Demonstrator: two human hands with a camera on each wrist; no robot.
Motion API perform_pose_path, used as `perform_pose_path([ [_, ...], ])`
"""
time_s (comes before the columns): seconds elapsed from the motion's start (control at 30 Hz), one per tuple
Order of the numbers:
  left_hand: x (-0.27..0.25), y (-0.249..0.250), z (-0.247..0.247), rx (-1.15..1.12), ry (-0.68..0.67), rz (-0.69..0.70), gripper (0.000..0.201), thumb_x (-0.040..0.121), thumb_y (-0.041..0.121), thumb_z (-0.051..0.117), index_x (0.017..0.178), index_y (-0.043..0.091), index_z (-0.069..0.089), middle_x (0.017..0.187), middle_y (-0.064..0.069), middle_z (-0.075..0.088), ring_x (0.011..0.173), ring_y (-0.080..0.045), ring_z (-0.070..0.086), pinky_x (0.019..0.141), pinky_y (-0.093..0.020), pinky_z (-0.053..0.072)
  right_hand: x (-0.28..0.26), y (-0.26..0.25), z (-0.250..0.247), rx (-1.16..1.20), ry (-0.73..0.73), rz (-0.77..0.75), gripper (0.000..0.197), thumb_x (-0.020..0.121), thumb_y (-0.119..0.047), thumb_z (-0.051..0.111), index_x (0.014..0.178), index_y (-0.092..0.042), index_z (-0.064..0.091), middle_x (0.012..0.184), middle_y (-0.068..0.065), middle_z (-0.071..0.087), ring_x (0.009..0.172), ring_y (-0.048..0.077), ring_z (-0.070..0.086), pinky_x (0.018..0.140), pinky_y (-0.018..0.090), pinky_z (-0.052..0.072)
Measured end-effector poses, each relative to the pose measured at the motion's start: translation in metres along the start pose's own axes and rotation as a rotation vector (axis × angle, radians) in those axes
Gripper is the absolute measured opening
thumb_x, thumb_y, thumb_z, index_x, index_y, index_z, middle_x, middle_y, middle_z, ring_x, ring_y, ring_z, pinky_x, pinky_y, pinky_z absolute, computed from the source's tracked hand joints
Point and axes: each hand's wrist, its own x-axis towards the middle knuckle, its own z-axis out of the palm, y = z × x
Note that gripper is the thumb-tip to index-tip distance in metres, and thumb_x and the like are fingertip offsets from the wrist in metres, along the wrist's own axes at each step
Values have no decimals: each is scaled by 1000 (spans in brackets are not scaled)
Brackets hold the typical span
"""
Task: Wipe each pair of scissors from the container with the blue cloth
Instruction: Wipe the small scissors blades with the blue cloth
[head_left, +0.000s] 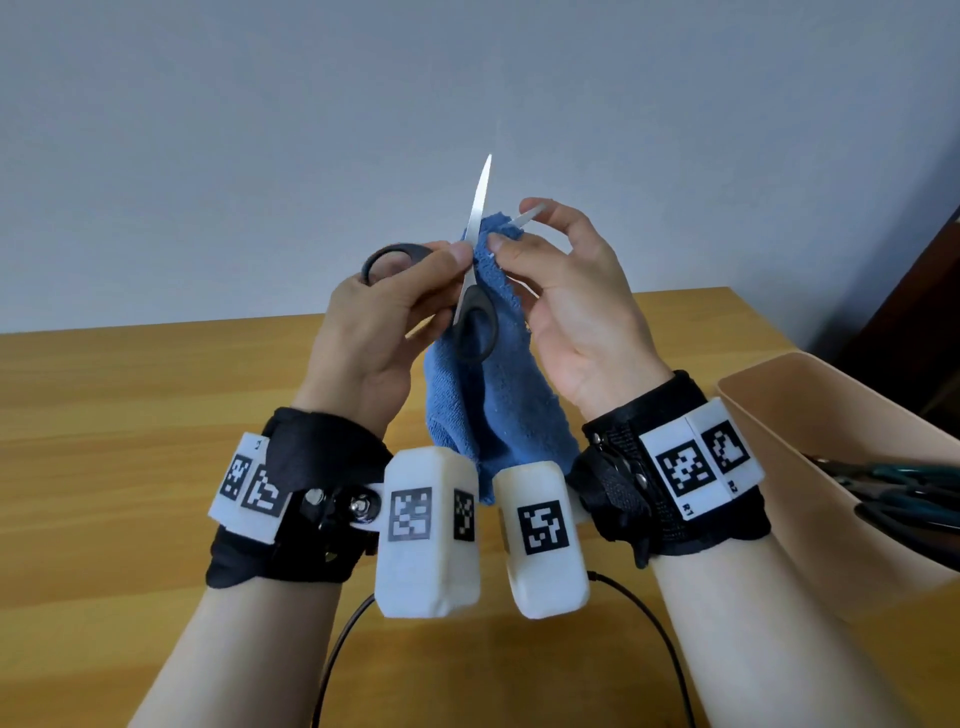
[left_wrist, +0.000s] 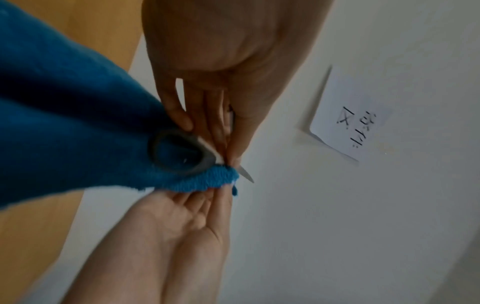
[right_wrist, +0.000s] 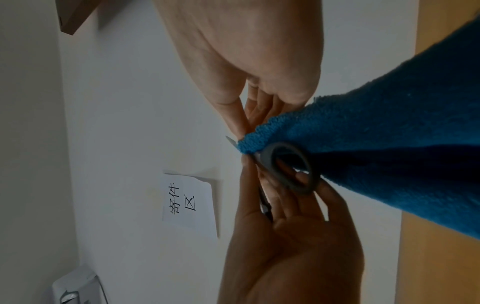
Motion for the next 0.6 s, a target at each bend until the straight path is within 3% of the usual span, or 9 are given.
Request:
perform_pose_path([
  [0.13,-1,-6,4,-119,-11,-51,20,90,22,73,106,9,69,105,-10,70,93,-21,64,84,-30,55,-2,7,4,-112,39,9,40,84,6,70,116,-13,56,95,18,61,78,24,64,71,32,56],
  [0.2,-2,-7,7,-87,17,-6,15,93,21,71,100,9,66,100,-12,65,90,-25,56,69,-27,49,-3,10,6,-117,63,13,39,83,8,70,114,-12,56,94,18,63,78,26,64,77,36,56],
  [0.27,-2,-7,9,-35,37,42,12,97,19,66,97,9,59,94,-13,61,83,-22,53,57,-22,41,-2,10,5,-117,85,3,38,84,8,69,114,-10,55,86,13,65,69,21,65,72,30,57],
  [0.33,-2,-5,12,-15,21,78,10,101,15,59,102,7,53,90,-14,59,70,-18,55,51,-19,42,-2,8,2,-129,88,7,38,85,8,67,118,-7,55,77,7,66,61,14,62,64,23,55],
  [0.43,-3,-2,14,-12,-6,99,5,104,12,53,104,9,49,86,-11,56,58,-13,57,54,-21,49,-2,4,0,-153,52,40,37,86,9,62,119,-7,55,71,6,66,56,14,61,59,22,53],
  [0.6,-3,-2,9,140,-78,175,5,105,13,50,101,10,48,74,0,56,56,-11,54,60,-26,47,-4,7,0,-196,3,58,38,86,10,62,120,-5,53,80,16,66,59,21,62,59,26,55],
])
